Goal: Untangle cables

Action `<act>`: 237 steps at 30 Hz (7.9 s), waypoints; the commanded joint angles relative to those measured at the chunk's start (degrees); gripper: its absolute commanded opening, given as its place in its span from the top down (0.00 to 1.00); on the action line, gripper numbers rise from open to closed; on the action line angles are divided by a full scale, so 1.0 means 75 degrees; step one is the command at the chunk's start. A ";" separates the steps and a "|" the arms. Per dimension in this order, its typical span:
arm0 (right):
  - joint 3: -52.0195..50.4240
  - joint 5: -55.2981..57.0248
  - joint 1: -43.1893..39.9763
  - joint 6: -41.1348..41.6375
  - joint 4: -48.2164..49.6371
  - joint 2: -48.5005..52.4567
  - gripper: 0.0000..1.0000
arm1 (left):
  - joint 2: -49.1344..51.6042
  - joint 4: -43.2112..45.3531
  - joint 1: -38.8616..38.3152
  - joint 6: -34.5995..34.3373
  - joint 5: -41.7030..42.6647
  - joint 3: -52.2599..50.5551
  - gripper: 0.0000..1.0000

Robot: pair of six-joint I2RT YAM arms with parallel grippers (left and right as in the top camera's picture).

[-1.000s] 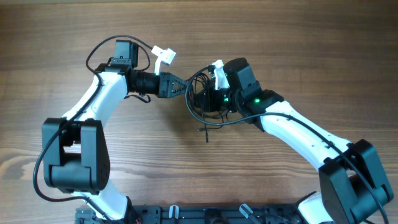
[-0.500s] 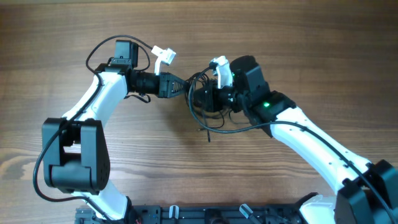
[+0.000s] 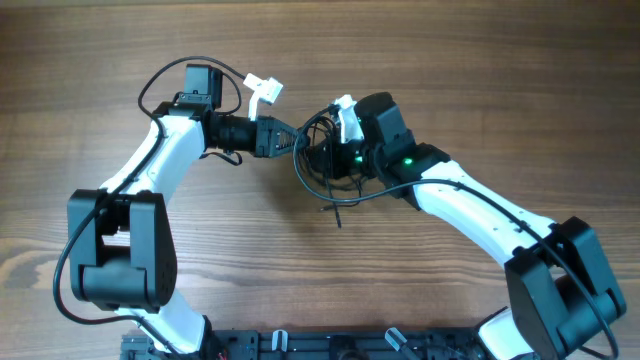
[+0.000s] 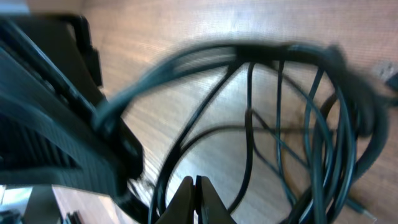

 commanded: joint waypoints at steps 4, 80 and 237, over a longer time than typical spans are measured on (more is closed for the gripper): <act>0.0152 -0.0198 -0.0606 0.0364 -0.0160 -0.0644 0.94 | -0.0035 0.0163 0.0006 -0.0163 0.0224 -0.0009 0.96; -0.0137 0.3952 0.0851 0.1967 0.3888 0.2034 0.96 | -0.0035 0.1594 0.0641 -1.0794 -0.2256 -0.0009 0.96; 0.0717 0.3640 0.0682 0.4954 -0.0347 0.0251 0.96 | -0.0035 0.0863 0.0189 -0.0192 0.0682 -0.0009 0.96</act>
